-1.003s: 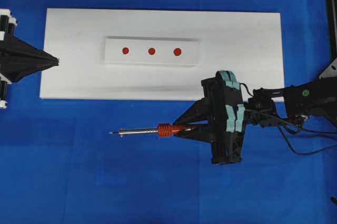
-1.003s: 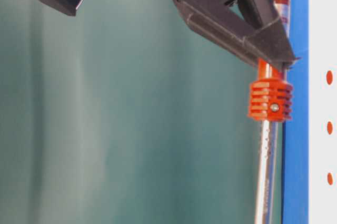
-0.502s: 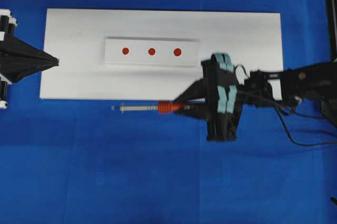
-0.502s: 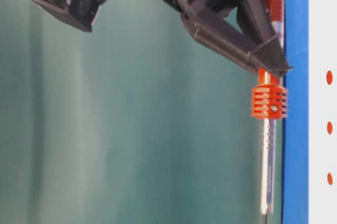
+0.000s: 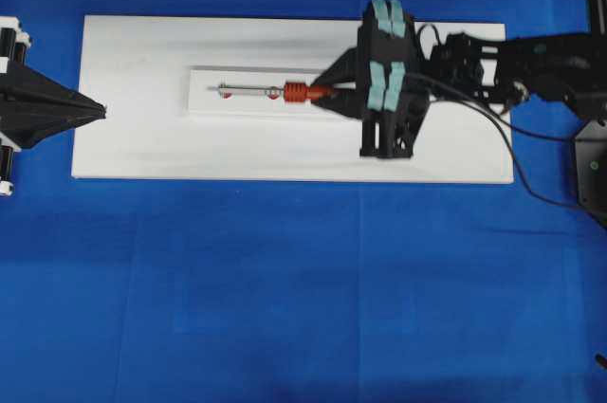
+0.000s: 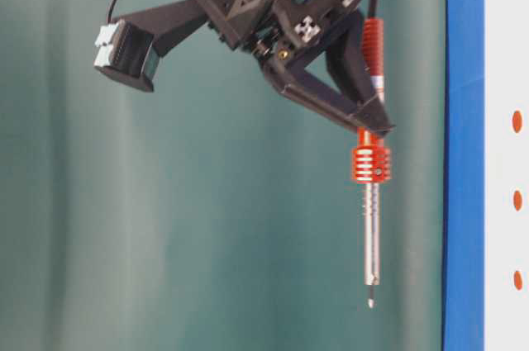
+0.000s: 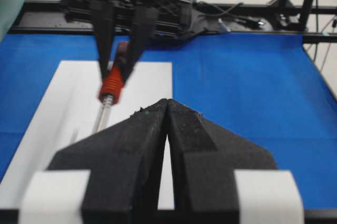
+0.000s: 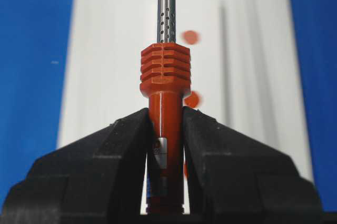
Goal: Touch the tip of the soldering iron to the mark.
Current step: 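Lift the soldering iron and carry it over the white strip, then lower the iron tip toward the leftmost red dot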
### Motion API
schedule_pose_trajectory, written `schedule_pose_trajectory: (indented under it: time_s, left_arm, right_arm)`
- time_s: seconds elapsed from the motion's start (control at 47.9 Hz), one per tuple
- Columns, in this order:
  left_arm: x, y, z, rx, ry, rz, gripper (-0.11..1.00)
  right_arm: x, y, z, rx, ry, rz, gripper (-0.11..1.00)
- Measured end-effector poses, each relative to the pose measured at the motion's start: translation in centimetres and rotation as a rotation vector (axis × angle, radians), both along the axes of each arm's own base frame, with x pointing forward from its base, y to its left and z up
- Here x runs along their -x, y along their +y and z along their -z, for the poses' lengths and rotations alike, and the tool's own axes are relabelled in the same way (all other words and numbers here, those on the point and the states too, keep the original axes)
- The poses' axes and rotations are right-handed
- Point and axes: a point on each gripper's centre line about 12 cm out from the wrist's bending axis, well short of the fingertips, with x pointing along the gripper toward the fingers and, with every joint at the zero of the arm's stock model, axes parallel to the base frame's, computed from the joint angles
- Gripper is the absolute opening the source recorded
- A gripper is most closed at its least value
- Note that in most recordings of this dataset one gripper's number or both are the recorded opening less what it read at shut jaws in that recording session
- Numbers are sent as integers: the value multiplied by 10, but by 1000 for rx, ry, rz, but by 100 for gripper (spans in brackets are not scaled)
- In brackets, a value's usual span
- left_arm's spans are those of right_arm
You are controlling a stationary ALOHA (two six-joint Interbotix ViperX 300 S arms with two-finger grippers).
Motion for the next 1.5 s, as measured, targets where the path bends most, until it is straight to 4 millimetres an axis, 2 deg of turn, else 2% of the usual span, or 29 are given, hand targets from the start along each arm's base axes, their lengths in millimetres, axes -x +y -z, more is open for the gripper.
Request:
schedule_pose_trajectory:
  time_s: [0.167, 0.334, 0.606, 0.961, 1.505]
  left_arm:
    - [0, 0, 0, -1, -2, 0, 0]
    - [0, 0, 0, 0, 0, -2, 0]
    - [0, 0, 0, 0, 0, 0, 0]
    - [0, 0, 0, 0, 2, 0, 0]
    - [0, 0, 1, 0, 3, 0, 0]
  right_arm:
    - [2, -20, -3, 25, 19, 24, 6]
    - [4, -28, -3, 29, 31, 36, 6]
    - [5, -26, -1, 29, 61, 19, 6]
    - [13, -26, 4, -14, 216, -25, 6]
    - [13, -30, 0, -2, 237, -31, 6]
